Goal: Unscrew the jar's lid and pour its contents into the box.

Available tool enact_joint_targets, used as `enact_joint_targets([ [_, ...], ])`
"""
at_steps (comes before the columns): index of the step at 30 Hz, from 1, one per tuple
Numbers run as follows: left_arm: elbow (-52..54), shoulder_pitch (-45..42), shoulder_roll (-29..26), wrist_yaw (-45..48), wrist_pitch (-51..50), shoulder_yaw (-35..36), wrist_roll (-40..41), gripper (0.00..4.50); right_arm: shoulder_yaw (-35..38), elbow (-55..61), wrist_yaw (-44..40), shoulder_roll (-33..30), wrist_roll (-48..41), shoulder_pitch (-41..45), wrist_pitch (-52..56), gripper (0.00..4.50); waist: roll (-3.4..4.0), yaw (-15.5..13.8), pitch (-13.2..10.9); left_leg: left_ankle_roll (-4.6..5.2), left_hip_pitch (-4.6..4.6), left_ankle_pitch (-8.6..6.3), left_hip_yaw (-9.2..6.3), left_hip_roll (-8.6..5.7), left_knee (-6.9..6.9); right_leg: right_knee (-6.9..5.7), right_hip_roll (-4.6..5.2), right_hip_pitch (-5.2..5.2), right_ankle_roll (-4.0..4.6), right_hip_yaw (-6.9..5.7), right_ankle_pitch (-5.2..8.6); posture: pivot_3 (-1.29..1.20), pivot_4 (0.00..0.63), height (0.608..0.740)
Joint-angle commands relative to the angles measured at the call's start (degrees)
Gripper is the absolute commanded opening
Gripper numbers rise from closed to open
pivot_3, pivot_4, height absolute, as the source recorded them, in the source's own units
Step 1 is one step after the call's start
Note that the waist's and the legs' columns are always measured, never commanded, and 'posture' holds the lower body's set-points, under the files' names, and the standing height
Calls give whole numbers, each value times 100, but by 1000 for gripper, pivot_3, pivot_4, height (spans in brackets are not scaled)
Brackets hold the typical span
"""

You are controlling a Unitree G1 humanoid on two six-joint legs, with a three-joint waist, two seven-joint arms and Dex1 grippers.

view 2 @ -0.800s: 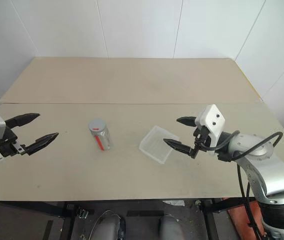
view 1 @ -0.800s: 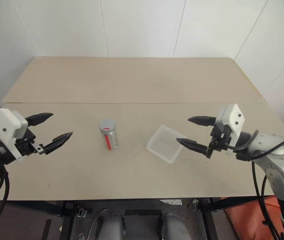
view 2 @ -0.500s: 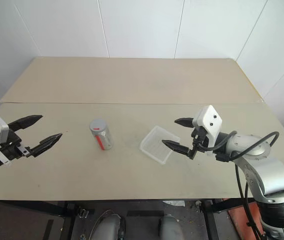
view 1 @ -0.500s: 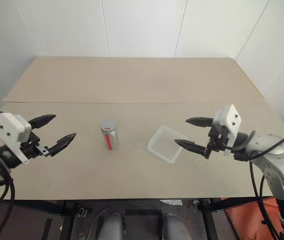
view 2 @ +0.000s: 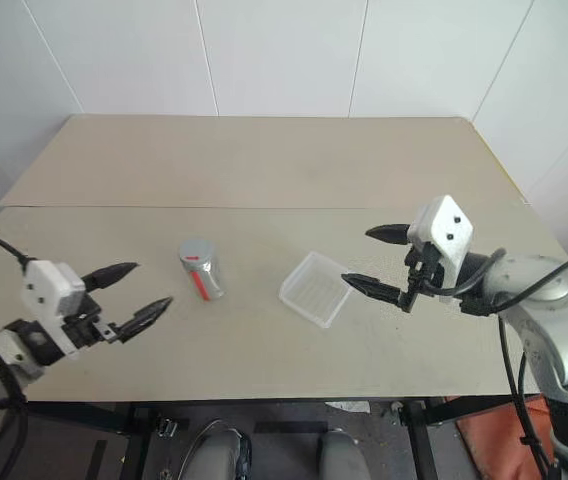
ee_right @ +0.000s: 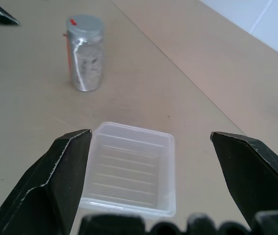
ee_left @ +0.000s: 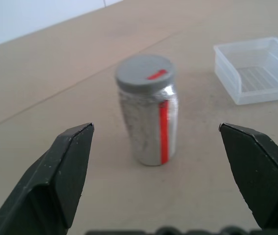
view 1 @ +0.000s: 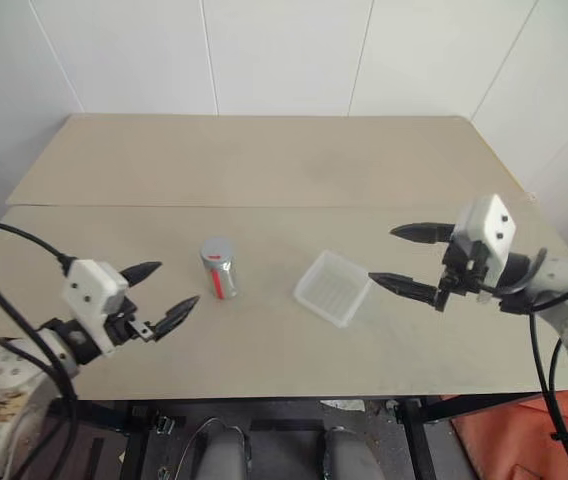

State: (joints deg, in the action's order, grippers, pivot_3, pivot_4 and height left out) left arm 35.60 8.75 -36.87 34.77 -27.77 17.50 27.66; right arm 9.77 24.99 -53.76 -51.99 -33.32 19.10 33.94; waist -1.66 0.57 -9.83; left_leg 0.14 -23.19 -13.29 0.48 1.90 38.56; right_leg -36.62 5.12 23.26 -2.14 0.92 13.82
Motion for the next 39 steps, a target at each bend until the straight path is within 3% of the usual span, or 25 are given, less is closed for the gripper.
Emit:
enact_joint_targets([
  [1,219,-134,358,-802,-133,-479,-521,4455,-5,-89,-158,-175,41,204,-45,4500,-2,-1,0,0,-1,0,0,0,1,0,0,0,0,0,0,0,150,740],
  [8,-171,-382,1385,-1917,-21,-1128,-1299,4455,-34,-193,-248,-162,93,371,-115,4500,-2,-6,0,0,0,0,-3,-2,3,-4,-1,-1,0,1,-1,0,150,740],
  [14,-296,-474,1697,-1962,200,-1665,-1570,4455,77,-176,-289,-217,85,398,-148,4500,-1,-16,0,0,-1,0,-3,-4,3,-4,1,-1,0,0,-1,0,150,740],
  [39,-1483,-1689,2630,-2609,776,-1991,-2397,4455,332,8,-401,-244,53,240,-377,4500,-1,-82,0,0,-3,0,-6,-6,7,-3,0,-4,-1,-2,-1,0,150,740],
])
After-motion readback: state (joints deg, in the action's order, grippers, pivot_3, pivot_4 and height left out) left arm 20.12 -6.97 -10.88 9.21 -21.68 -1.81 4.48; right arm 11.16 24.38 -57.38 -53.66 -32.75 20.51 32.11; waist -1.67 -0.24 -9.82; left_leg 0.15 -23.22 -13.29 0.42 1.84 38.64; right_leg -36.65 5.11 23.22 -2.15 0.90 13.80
